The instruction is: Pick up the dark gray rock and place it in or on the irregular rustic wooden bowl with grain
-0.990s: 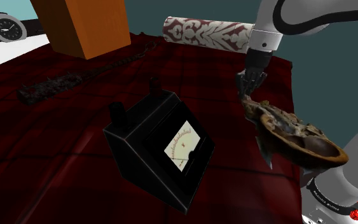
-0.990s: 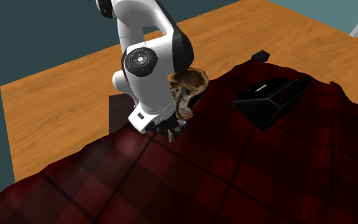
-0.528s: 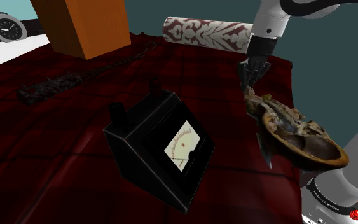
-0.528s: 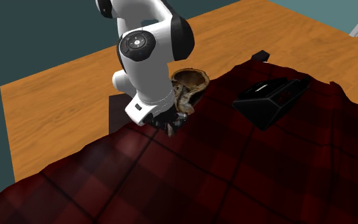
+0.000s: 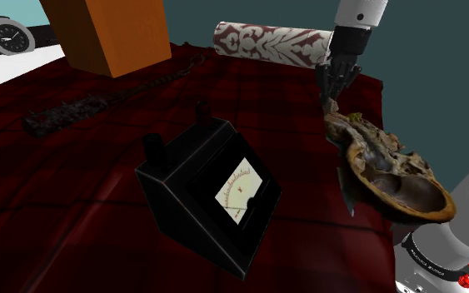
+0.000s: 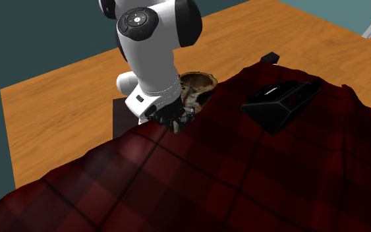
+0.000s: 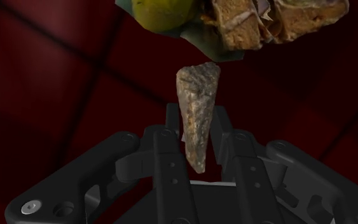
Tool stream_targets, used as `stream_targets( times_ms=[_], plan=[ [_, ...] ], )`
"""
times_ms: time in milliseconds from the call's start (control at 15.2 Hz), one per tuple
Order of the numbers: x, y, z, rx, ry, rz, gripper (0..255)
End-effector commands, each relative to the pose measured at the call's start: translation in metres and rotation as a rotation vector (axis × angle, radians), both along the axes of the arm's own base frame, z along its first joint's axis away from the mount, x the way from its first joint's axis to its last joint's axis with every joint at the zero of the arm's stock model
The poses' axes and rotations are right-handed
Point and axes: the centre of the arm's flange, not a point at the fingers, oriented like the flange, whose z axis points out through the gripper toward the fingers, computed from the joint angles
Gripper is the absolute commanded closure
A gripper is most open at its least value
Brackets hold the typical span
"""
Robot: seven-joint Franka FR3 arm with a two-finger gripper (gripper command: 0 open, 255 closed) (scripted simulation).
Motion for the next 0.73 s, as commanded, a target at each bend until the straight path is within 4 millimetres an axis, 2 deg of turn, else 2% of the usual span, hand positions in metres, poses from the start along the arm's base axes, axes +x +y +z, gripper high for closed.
stream_targets(
  times_ms=[0, 660],
  plan=[
    [0.0, -0.001, 0.011, 0.0, -0.001, 0.0, 255],
    [0.0, -0.001, 0.064, 0.0, -0.001, 0.0, 255]
  ],
)
